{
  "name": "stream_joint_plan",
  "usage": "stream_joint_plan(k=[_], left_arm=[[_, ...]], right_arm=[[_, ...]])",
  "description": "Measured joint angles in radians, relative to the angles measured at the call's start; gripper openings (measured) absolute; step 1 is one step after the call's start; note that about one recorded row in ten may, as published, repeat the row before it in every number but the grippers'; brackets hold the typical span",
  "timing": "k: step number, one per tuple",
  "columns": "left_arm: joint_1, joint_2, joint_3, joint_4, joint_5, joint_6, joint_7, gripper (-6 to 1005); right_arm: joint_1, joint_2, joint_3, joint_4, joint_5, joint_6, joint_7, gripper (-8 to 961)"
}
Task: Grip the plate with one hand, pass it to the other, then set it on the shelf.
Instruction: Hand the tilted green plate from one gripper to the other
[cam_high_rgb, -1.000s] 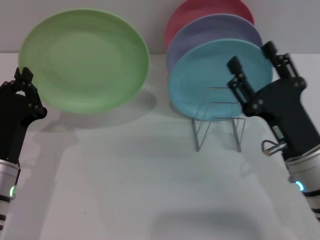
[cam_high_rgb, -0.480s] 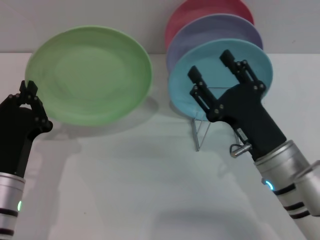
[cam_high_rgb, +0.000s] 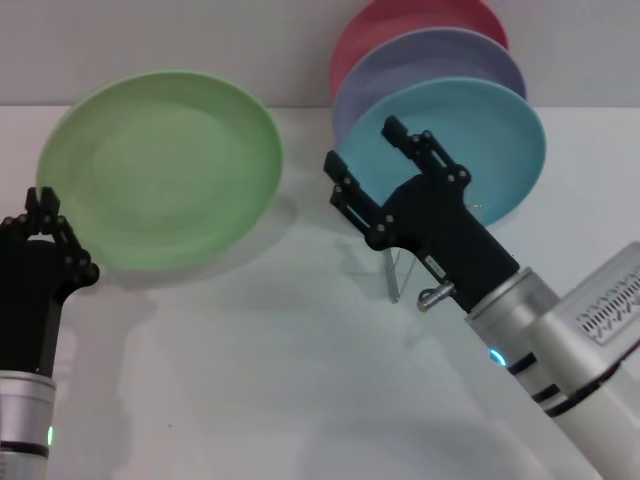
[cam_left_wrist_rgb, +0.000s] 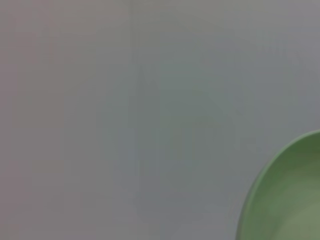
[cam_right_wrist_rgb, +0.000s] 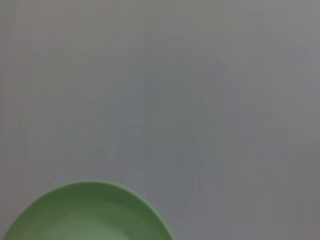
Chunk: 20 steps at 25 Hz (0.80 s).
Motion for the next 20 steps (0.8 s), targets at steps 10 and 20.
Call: stream_joint_plan(k=[10,20], left_arm=[[0.003,-0.001,0.065,-0.007,-0.096,0.045,0.021,80],[-0.006,-0.001,0.108,-0.063,-0.167,0.072,0.136,85]], right_arm=[[0.057,0.003,0.001,-0.004,0.000,0.104,0.014,714],[0.099,0.005,0.024,-0.018,-0.027,0.161,0.015,713]])
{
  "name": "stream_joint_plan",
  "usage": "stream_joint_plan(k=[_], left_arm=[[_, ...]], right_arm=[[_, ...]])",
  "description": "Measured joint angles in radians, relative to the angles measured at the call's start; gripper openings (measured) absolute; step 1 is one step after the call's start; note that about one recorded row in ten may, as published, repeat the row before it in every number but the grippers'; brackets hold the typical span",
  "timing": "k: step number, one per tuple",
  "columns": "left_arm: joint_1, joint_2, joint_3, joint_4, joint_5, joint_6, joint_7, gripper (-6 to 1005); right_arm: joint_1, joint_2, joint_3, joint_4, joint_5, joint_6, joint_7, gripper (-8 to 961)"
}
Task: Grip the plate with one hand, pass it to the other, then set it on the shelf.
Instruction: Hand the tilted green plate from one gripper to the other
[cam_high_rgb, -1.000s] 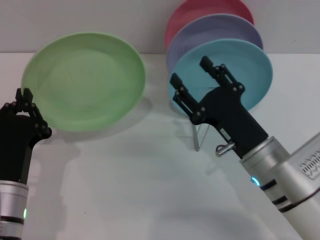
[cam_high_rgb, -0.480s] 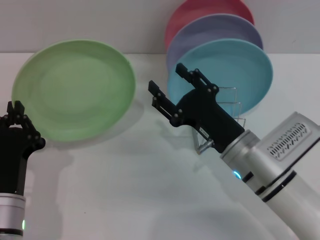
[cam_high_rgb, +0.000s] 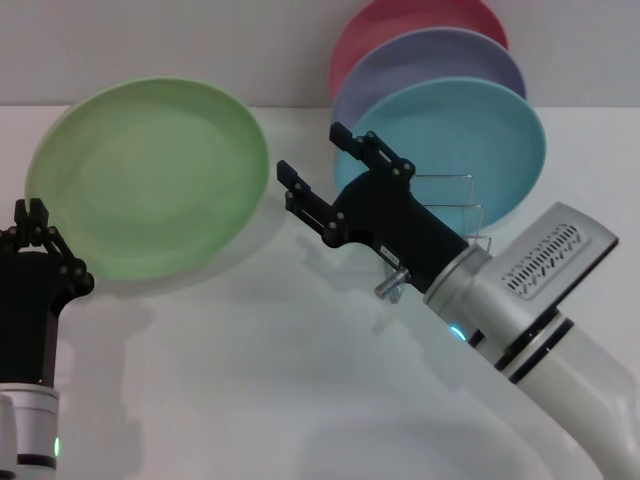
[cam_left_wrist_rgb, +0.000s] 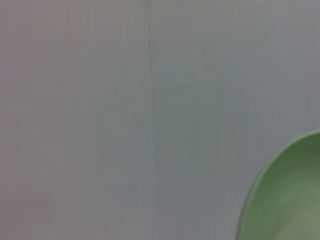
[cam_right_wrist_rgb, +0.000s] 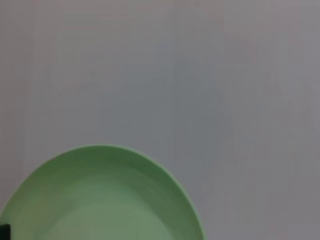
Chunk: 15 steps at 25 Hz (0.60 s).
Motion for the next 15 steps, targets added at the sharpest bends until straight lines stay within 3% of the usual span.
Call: stream_joint_plan(k=[15], left_arm=[[0.007,0.000,0.020,-0.023,-0.015,0.018,0.006,91]], right_arm=[[0.046,-0.001,0.029,-0.001,-0.002,0.067,0.001,710]])
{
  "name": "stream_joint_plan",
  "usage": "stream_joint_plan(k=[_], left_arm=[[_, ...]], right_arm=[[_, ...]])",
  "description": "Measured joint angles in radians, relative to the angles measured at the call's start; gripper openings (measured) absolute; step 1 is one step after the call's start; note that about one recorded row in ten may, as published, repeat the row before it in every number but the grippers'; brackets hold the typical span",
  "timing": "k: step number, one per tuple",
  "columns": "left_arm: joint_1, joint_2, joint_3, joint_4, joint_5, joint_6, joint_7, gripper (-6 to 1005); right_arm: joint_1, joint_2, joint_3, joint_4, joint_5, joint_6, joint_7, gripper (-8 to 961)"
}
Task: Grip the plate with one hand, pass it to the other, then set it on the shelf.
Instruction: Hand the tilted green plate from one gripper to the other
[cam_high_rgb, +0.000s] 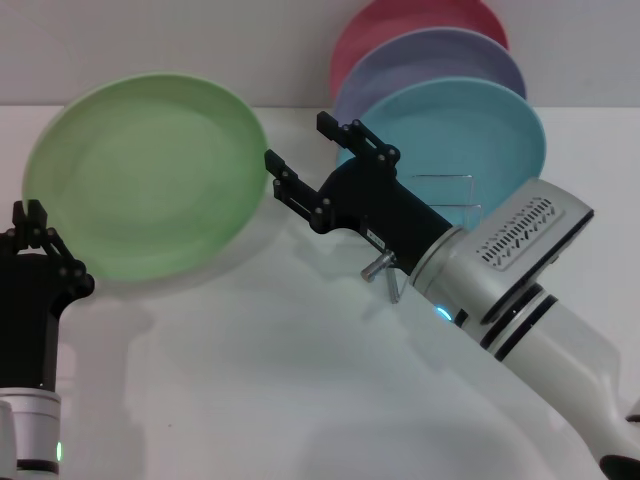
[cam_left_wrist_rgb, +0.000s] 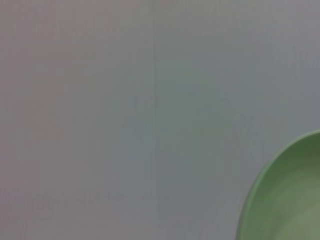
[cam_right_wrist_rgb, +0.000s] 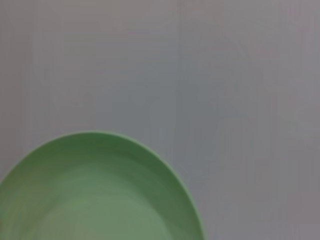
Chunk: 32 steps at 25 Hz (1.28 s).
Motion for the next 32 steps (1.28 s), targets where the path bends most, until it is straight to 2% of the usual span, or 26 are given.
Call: stream_joint_plan(k=[13,18,30,32], left_arm=[[-0.016,0.000,0.020,-0.001,-0.001,0.001,0.001,97],[-0.017,0.000,0.021,-0.002,0.000,0.002,0.001,99],[-0.017,0.000,0.032,-0.003,0.000,0.014,0.001,105],[-0.017,0.000,0.033,-0.003,0.000,0.014,0.001,106]], right_arm=[[0.029,0.003,0.014,0.003,0.000,0.043,0.001,710],[0.029,0.003,0.015,0.001,0.000,0.044,0.001,582],[0.029,0.003,0.021,0.000,0.000,0.044,0.001,348],[0.029,0.003,0.019,0.000,0.000,0.044,0.001,335]])
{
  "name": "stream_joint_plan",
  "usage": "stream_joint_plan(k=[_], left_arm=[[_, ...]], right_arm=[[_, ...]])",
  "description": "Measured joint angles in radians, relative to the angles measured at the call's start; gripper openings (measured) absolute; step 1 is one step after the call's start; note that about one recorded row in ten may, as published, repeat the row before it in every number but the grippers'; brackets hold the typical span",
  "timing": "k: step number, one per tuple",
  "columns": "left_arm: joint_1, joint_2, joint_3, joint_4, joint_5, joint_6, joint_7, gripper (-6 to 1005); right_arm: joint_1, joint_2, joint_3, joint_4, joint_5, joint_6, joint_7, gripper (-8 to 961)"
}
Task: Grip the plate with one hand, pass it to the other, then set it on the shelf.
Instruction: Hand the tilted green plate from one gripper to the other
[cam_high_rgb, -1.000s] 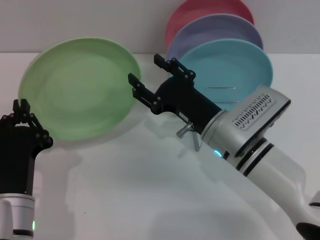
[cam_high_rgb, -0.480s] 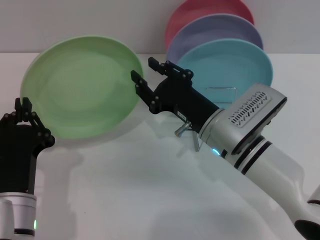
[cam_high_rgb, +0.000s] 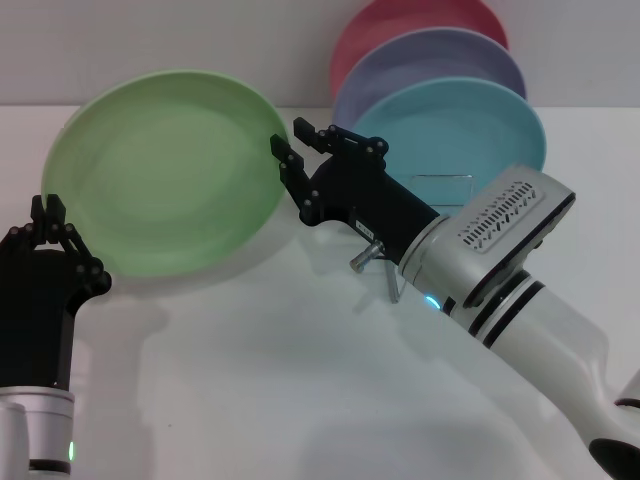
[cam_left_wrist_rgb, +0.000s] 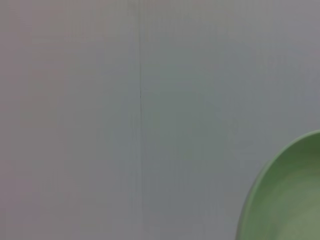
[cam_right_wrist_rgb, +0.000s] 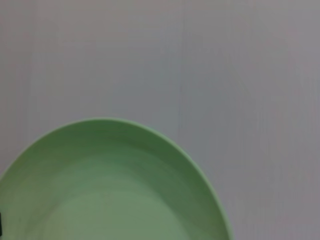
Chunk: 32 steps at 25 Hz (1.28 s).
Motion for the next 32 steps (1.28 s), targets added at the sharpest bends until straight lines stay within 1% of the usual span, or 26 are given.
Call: stream_joint_plan(k=[6,12,16,32], left_arm=[[-0.004,0.000,0.000,0.000,0.000,0.000,0.000,108],[-0.005,0.000,0.000,0.000,0.000,0.000,0.000,111],[-0.005,0.000,0.002,0.000,0.000,0.000,0.000,113],[-0.019,0.000,0.009,0.005,-0.008,-0.008,0.000,120]], right_arm=[[0.000,0.000,0.001,0.004,0.000,0.008,0.000,260],[0.000,0.000,0.001,0.004,0.000,0.010,0.000,236],[0.000,0.000,0.002,0.005,0.000,0.010,0.000,199],[0.003,0.000,0.001,0.000,0.000,0.015,0.000,146]])
